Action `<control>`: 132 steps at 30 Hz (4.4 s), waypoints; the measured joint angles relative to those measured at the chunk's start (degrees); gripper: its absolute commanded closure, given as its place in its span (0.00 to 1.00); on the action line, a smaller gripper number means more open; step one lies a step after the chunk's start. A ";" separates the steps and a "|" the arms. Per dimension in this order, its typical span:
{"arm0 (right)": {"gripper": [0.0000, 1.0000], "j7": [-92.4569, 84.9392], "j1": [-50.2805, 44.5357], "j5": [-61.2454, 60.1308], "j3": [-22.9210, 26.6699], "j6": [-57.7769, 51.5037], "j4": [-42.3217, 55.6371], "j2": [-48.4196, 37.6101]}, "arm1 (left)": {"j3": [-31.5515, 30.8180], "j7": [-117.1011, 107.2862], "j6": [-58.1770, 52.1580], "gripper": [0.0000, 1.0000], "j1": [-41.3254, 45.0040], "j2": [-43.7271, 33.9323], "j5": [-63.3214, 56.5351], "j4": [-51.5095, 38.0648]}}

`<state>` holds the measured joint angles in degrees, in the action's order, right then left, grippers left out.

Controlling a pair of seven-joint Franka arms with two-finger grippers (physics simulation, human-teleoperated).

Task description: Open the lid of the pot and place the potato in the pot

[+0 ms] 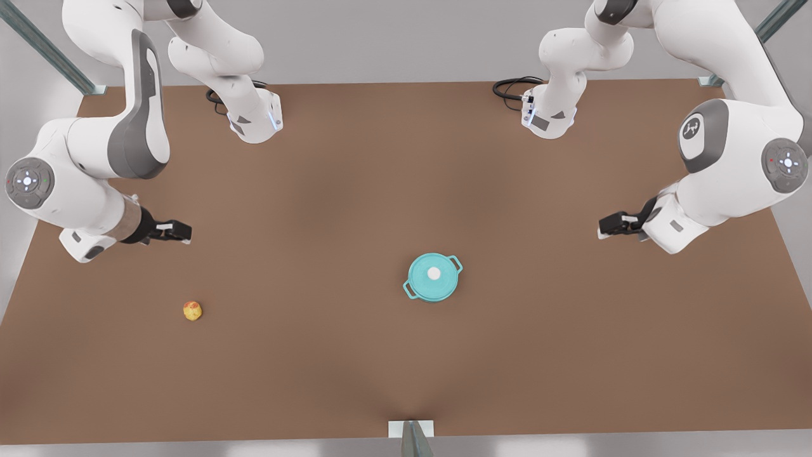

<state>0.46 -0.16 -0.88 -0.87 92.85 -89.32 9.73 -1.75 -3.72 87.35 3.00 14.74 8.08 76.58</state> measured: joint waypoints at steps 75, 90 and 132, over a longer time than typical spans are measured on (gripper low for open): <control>0.44 -43.44 11.50 10.54 -3.61 43.58 -5.47 33.49 | -0.79 -19.74 10.46 0.00 -6.19 4.05 -7.00 4.17; 0.46 -46.25 8.67 10.17 -10.69 36.92 -2.38 27.05 | -0.71 -4.36 12.70 0.00 -5.28 6.85 -5.64 4.25; 0.00 -26.69 -31.52 -9.65 -5.58 50.91 16.09 37.80 | -0.72 6.20 12.78 0.00 -6.68 6.88 -5.67 4.80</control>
<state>-26.23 -31.68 -10.52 -6.46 143.76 -73.23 47.53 -2.47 2.48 100.13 -3.68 21.63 2.41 81.38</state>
